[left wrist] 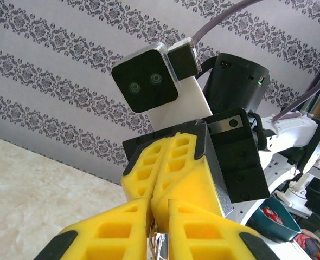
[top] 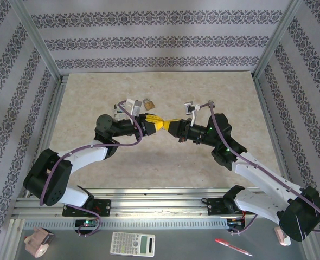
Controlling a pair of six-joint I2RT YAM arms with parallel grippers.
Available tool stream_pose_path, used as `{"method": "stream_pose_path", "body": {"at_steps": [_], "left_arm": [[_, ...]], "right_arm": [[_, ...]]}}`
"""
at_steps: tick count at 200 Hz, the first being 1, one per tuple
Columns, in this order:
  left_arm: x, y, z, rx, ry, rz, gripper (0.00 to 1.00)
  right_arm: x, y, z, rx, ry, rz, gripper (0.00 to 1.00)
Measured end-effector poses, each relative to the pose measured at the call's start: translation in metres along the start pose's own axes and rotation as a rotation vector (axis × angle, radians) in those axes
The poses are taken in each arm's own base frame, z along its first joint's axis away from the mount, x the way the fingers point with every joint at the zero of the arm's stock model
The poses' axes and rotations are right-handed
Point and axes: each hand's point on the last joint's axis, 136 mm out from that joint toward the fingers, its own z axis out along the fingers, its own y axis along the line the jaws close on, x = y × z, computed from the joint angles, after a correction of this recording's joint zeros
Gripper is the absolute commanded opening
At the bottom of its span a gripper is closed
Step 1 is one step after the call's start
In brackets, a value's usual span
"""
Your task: Unlock with the key
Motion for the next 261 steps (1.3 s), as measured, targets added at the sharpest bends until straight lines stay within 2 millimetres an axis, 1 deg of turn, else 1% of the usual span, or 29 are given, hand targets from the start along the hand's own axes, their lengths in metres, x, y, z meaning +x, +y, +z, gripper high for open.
{"method": "stream_pose_path", "body": {"at_steps": [94,111,139,195,217,233,245,261], "left_arm": [[0.0012,-0.0002,-0.0008,-0.008,0.008,0.009,0.13],[0.0025,-0.0004,-0.0019,-0.011,0.009,0.006,0.10],[0.0034,-0.0018,-0.0044,-0.018,0.008,0.008,0.00],[0.0032,-0.0036,-0.0062,-0.027,0.007,0.011,0.00],[0.0040,-0.0032,-0.0066,-0.033,0.012,0.007,0.00],[0.0041,-0.0046,-0.0075,-0.041,0.022,0.005,0.00],[0.0028,-0.0064,-0.0077,-0.049,0.033,0.007,0.00],[0.0008,-0.0082,-0.0079,-0.063,0.053,0.012,0.00]], "right_arm": [[0.0006,-0.0009,0.0000,0.004,0.002,0.002,0.00],[0.0013,-0.0012,0.0000,0.005,0.005,0.004,0.00],[0.0027,-0.0018,0.0000,0.006,0.011,0.008,0.00],[0.0029,-0.0002,0.0001,-0.002,0.013,0.011,0.00],[0.0031,-0.0005,0.0000,-0.001,0.014,0.024,0.16],[0.0042,-0.0022,-0.0001,0.006,0.017,0.038,0.33],[0.0048,-0.0049,-0.0004,0.016,0.016,0.046,0.42],[0.0030,-0.0049,-0.0026,0.021,0.006,0.040,0.52]]}}
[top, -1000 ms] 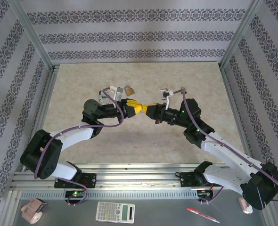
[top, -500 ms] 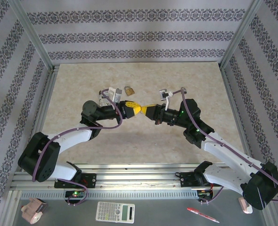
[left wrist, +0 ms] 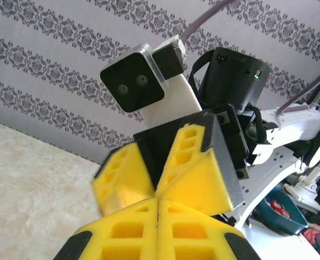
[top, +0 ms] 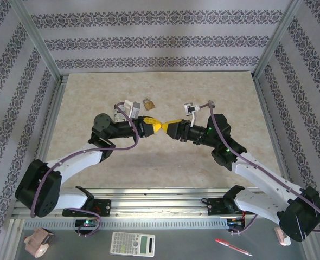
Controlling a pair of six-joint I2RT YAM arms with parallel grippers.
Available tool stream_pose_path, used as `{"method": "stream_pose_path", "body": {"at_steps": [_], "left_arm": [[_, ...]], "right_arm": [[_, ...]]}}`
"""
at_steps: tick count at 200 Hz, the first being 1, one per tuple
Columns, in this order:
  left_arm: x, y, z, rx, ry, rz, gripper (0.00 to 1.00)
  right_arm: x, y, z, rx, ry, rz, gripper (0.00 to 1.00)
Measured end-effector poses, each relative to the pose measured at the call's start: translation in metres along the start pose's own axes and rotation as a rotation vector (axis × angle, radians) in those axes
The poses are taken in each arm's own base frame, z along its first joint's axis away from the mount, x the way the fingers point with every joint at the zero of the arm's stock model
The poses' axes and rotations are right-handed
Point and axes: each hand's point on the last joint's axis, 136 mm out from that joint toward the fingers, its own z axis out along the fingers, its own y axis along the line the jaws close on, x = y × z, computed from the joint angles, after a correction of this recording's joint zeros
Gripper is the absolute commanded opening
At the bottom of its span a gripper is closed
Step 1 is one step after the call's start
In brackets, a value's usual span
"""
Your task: Unlock with the key
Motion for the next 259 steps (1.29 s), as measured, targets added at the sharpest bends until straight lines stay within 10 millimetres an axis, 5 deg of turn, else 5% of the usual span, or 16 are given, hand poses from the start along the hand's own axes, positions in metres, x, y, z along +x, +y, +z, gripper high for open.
{"method": "stream_pose_path", "body": {"at_steps": [55,150,259], "left_arm": [[0.017,0.009,-0.003,-0.091,0.140,-0.047,0.00],[0.010,-0.004,-0.008,-0.137,0.343,-0.010,0.00],[0.022,-0.008,-0.013,-0.129,0.407,-0.032,0.00]], "right_arm": [[-0.017,0.012,-0.026,-0.022,-0.089,-0.054,0.65],[0.034,0.007,-0.018,-0.172,0.081,-0.157,0.64],[0.049,-0.008,0.000,-0.199,0.143,-0.238,0.62]]}}
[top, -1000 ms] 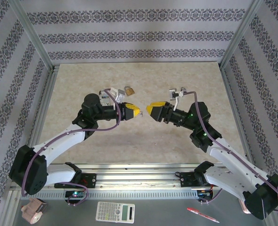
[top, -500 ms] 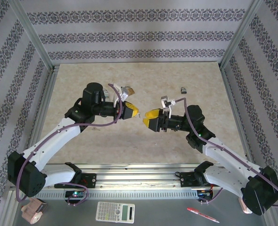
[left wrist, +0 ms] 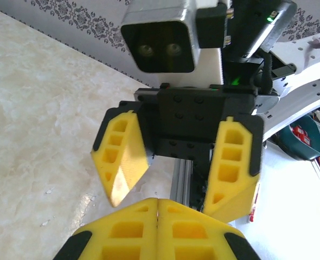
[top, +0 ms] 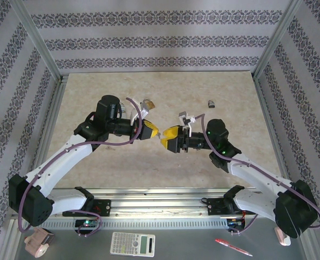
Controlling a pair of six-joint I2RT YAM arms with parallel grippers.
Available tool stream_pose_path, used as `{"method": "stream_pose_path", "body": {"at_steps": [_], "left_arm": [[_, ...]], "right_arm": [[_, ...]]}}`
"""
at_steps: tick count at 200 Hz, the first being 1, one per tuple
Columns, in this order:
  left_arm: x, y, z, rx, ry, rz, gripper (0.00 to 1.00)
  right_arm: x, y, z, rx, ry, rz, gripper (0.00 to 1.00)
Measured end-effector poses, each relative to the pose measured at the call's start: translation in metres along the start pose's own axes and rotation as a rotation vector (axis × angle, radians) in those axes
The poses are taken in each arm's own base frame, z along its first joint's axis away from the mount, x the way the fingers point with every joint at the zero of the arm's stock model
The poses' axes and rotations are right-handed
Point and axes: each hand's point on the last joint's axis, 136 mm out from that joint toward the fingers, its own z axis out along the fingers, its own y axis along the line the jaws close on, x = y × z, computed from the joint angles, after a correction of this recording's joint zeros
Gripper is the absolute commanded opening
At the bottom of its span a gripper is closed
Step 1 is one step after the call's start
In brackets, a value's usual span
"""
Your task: Unlock with the key
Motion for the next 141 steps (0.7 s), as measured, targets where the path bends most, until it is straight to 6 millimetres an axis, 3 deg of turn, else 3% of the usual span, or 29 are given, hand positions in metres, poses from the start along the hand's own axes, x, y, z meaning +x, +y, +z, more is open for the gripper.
{"method": "stream_pose_path", "body": {"at_steps": [61,141], "left_arm": [[0.001,0.000,0.000,0.001,0.003,0.004,0.00],[0.001,0.000,0.000,0.002,0.005,0.006,0.00]], "right_arm": [[-0.012,0.003,0.010,-0.033,0.004,-0.022,0.62],[-0.005,0.006,0.016,-0.058,0.028,-0.016,0.55]]}}
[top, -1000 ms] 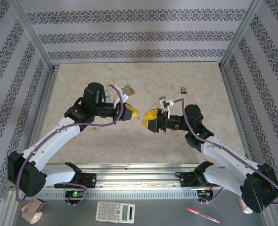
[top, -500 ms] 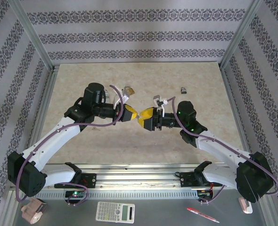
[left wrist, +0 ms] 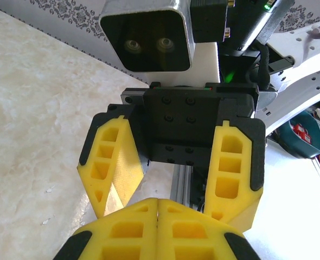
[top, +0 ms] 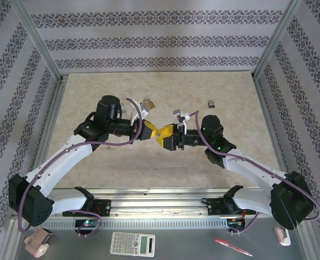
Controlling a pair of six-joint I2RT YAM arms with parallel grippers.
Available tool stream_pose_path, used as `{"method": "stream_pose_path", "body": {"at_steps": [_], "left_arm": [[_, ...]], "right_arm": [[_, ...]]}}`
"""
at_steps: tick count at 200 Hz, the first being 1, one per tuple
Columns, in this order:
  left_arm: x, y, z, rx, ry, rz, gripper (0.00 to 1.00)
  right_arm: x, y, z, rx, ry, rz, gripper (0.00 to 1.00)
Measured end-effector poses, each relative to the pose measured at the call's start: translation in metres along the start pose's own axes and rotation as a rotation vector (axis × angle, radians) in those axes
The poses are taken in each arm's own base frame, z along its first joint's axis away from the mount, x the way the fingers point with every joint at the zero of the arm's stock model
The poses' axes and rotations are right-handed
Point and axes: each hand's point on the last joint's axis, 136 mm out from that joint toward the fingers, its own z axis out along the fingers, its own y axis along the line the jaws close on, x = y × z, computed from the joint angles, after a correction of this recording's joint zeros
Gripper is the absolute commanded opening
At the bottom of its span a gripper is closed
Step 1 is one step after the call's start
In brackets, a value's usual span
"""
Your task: Unlock with the key
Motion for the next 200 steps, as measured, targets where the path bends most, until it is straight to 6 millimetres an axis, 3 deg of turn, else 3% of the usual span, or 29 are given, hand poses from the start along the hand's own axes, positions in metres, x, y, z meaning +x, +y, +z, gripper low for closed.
{"method": "stream_pose_path", "body": {"at_steps": [145,200], "left_arm": [[0.0013,-0.0030,0.0019,0.015,0.005,0.000,0.00],[0.0028,-0.0009,0.0031,0.013,0.009,-0.005,0.00]], "right_arm": [[-0.0010,-0.0003,0.0004,-0.001,-0.004,-0.004,0.39],[-0.0027,-0.0001,0.0001,-0.001,-0.006,-0.002,0.28]]}}
